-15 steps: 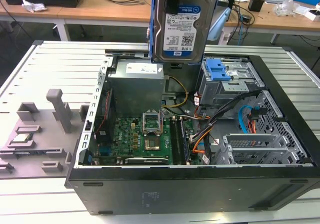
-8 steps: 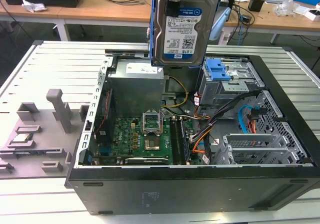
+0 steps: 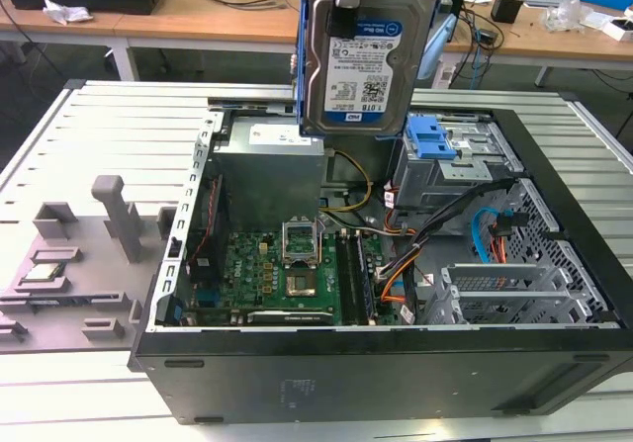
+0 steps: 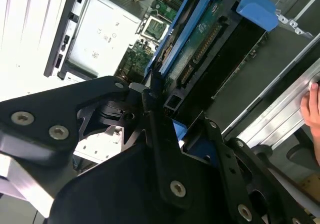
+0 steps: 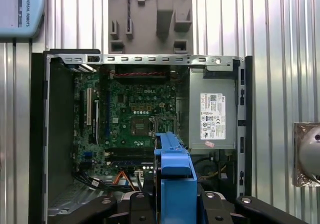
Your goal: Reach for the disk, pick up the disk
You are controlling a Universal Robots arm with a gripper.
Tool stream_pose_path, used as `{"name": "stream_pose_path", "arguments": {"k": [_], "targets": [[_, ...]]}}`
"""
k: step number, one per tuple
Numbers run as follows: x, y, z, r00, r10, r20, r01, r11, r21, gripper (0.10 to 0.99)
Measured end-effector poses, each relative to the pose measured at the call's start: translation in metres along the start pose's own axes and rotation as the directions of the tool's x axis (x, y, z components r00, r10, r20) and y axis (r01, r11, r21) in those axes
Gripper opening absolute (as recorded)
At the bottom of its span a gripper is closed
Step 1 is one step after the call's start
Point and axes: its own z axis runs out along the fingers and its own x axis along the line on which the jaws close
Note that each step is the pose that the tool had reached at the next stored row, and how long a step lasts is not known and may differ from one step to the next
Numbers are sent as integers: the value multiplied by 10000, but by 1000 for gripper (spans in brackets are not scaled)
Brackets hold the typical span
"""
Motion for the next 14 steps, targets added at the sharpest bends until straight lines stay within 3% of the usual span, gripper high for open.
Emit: {"name": "stream_pose_path", "arguments": {"k": [6,14], "targets": [[79,-1,0,10000,0,0,0,10000,0,369],[243,-3,1,10000,1,0,-1,10000,0,369]]}}
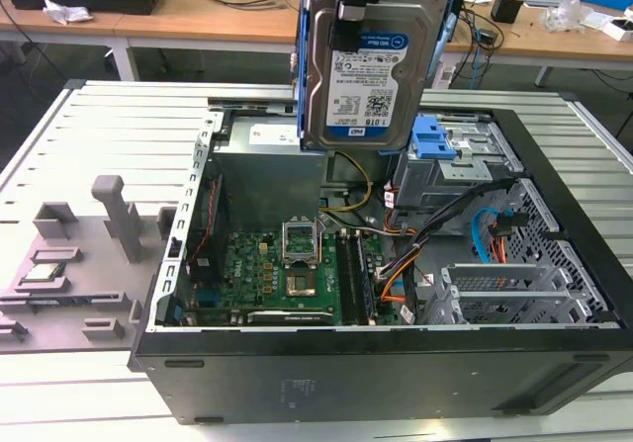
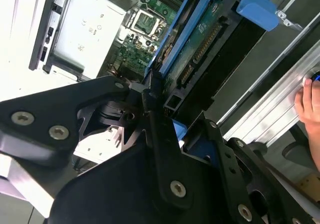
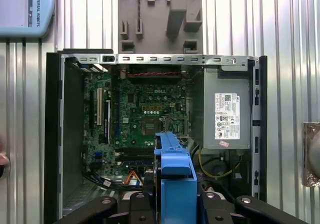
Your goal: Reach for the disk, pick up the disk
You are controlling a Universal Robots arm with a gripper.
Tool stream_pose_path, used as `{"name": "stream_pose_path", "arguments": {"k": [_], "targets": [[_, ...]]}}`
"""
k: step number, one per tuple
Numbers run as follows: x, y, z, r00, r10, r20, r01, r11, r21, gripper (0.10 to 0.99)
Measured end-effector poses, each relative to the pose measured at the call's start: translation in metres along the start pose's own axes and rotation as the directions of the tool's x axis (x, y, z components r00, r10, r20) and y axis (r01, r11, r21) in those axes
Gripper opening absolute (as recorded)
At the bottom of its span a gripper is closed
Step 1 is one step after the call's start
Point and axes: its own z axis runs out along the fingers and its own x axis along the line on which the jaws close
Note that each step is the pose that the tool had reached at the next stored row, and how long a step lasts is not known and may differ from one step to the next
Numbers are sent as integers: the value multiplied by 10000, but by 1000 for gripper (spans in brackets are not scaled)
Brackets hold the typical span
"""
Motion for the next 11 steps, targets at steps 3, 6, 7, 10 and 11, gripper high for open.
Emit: {"name": "stream_pose_path", "arguments": {"k": [3,6,7,10,11], "targets": [[46,-1,0,10000,-1,0,1,10000,1,369],[88,-1,1,10000,0,0,0,10000,0,369],[112,-2,1,10000,-1,0,1,10000,0,369],[176,-3,1,10000,-1,0,1,10000,0,369],[197,-3,1,10000,0,0,0,10000,0,369]]}}
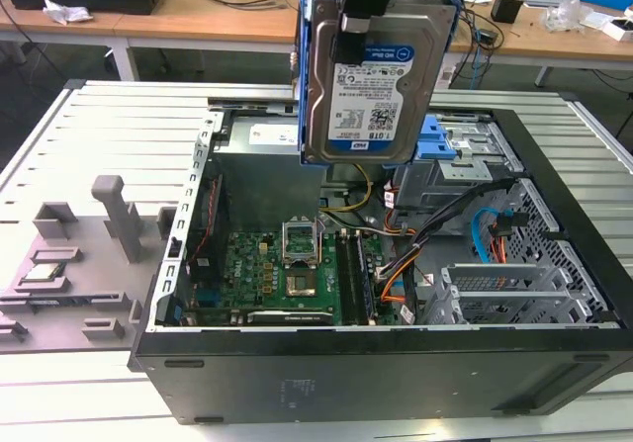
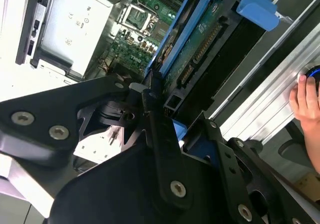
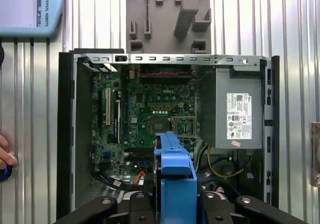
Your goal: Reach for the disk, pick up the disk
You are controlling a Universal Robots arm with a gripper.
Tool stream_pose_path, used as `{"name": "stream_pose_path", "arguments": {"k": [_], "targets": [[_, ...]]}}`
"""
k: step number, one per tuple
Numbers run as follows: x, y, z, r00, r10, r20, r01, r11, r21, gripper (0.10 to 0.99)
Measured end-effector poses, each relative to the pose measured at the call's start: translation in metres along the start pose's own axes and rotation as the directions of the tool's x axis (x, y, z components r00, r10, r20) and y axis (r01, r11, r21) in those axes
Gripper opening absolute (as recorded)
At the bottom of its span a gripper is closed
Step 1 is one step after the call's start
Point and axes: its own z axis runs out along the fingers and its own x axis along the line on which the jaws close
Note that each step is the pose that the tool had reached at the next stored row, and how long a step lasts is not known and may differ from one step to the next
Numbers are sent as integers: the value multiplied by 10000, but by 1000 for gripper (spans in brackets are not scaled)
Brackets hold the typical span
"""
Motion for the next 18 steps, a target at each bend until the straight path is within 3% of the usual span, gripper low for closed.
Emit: {"name": "stream_pose_path", "arguments": {"k": [18], "targets": [[249,-4,1,10000,0,0,0,10000,0,369]]}}
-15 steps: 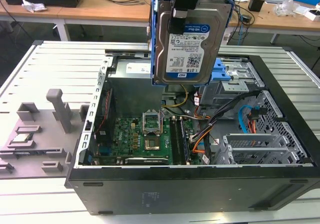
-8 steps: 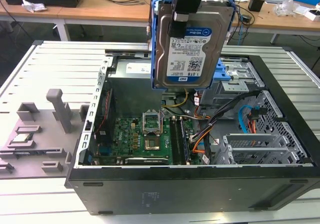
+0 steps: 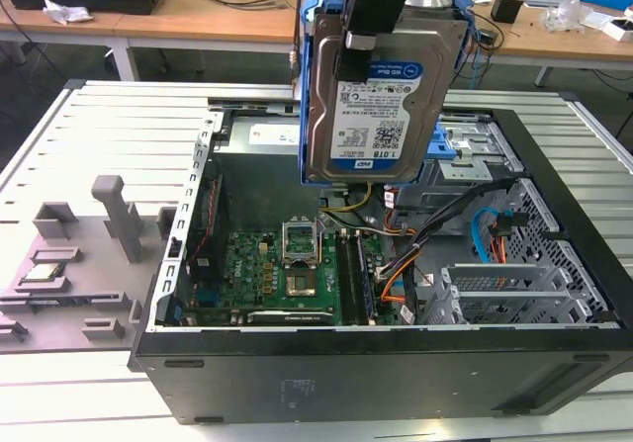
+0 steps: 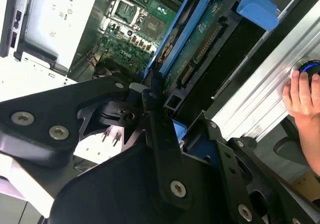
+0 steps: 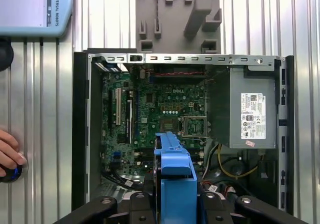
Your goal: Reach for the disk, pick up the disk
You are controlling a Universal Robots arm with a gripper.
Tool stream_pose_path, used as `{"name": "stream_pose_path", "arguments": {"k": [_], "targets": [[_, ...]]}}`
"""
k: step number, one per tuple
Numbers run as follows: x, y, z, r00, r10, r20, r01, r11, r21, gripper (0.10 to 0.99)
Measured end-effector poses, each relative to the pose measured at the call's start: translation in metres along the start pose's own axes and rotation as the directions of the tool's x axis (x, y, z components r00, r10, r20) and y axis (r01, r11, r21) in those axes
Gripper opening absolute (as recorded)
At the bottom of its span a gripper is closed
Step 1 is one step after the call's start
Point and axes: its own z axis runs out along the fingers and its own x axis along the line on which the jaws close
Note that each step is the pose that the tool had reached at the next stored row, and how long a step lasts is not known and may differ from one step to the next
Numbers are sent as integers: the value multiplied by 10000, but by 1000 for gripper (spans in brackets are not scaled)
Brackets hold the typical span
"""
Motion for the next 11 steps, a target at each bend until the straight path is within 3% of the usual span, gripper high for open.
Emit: {"name": "stream_pose_path", "arguments": {"k": [11], "targets": [[184,-3,2,10000,0,0,0,10000,-1,369]]}}
